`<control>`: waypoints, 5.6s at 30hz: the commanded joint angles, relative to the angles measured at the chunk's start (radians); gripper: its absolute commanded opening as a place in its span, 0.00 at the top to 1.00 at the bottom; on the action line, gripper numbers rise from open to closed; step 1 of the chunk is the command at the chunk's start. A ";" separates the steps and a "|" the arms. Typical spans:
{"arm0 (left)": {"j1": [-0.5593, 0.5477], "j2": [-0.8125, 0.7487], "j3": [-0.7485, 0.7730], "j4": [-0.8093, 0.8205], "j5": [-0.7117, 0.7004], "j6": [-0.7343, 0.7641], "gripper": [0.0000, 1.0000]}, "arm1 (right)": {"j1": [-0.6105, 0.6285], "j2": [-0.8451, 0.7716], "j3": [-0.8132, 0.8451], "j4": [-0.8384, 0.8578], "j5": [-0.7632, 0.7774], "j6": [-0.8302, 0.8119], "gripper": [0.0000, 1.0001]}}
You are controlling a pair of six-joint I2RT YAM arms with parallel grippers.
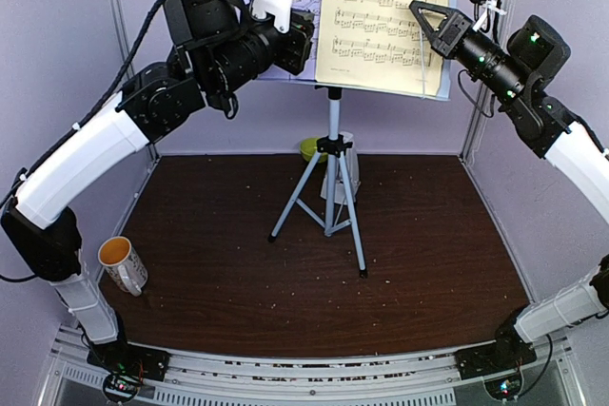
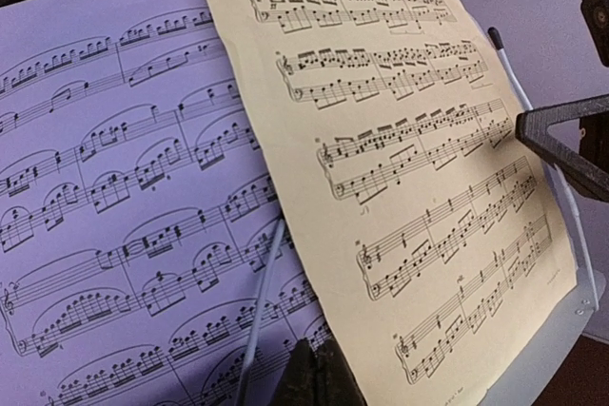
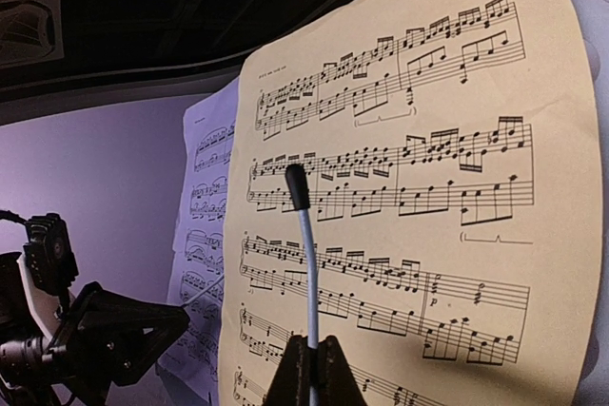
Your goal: Set up the instrument practice props
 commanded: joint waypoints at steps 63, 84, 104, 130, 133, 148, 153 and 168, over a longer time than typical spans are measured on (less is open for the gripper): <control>-0.029 0.145 0.155 -0.014 -0.221 0.135 0.99 | -0.004 -0.031 -0.009 0.017 -0.002 -0.019 1.00; -0.078 0.064 0.097 0.036 -0.119 0.178 0.79 | -0.004 -0.021 -0.009 0.003 0.024 -0.020 1.00; -0.029 -0.123 -0.080 0.032 -0.127 0.094 0.62 | -0.002 -0.027 -0.001 -0.027 0.076 -0.011 0.77; 0.009 -0.054 -0.007 -0.030 -0.077 0.055 0.55 | 0.000 -0.019 -0.009 -0.021 0.084 -0.013 0.83; 0.018 -0.052 -0.006 -0.042 -0.105 0.044 0.56 | 0.001 -0.020 -0.011 -0.023 0.092 -0.017 0.84; 0.042 -0.099 -0.064 -0.047 -0.197 0.008 0.70 | 0.000 -0.027 -0.022 -0.032 0.126 -0.037 0.95; 0.043 -0.115 -0.093 -0.032 -0.202 0.007 0.70 | 0.001 -0.028 -0.023 -0.034 0.126 -0.041 0.96; 0.037 -0.131 -0.105 -0.031 -0.048 0.051 0.49 | 0.005 -0.052 -0.015 -0.018 0.083 -0.042 0.68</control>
